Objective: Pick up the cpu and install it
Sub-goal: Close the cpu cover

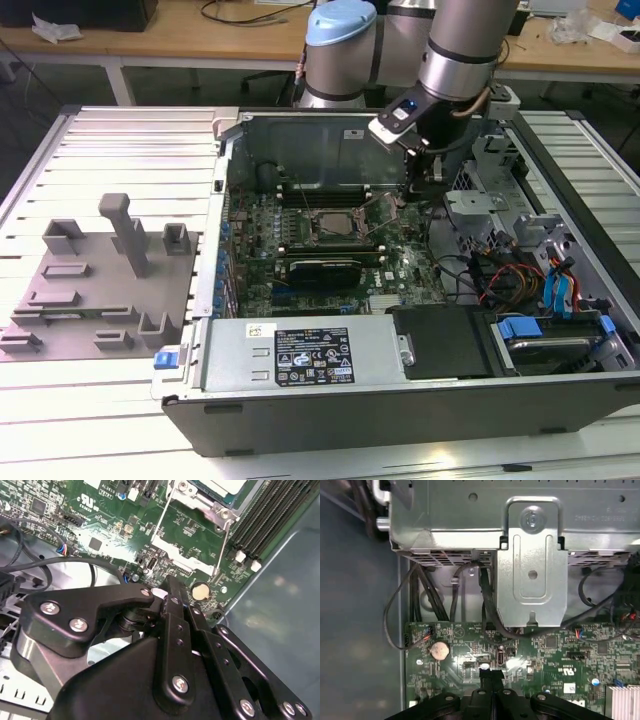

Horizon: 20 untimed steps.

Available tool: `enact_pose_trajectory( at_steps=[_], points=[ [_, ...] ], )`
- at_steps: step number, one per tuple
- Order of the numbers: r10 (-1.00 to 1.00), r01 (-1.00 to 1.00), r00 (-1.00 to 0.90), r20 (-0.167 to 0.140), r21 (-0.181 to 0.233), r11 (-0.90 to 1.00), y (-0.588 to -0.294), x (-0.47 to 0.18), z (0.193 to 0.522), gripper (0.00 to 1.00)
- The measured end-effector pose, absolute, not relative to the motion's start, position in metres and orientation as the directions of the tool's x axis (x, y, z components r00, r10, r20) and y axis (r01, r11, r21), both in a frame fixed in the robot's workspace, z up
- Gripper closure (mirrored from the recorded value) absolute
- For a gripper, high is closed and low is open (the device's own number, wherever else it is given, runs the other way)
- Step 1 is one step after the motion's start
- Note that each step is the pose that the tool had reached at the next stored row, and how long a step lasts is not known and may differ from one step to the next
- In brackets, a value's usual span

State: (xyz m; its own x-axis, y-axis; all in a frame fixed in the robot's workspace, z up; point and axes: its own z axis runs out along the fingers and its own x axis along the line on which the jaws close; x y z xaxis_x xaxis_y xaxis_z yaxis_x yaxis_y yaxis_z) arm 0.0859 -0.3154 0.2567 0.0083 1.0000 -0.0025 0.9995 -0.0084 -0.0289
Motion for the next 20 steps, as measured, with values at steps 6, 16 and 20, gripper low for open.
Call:
enact_pose_trajectory(
  at_steps=[6, 16, 20],
  points=[
    [1.000, 0.999, 0.008, -0.002, -0.032, -0.008, -0.315, 0.087, 0.241, 0.89],
    [1.000, 0.999, -0.024, -0.002, -0.032, 0.024, -0.315, 0.082, 0.233, 0.89],
    [1.000, 0.999, -0.024, -0.002, -0.031, 0.024, -0.315, 0.081, 0.234, 0.89]
  ],
)
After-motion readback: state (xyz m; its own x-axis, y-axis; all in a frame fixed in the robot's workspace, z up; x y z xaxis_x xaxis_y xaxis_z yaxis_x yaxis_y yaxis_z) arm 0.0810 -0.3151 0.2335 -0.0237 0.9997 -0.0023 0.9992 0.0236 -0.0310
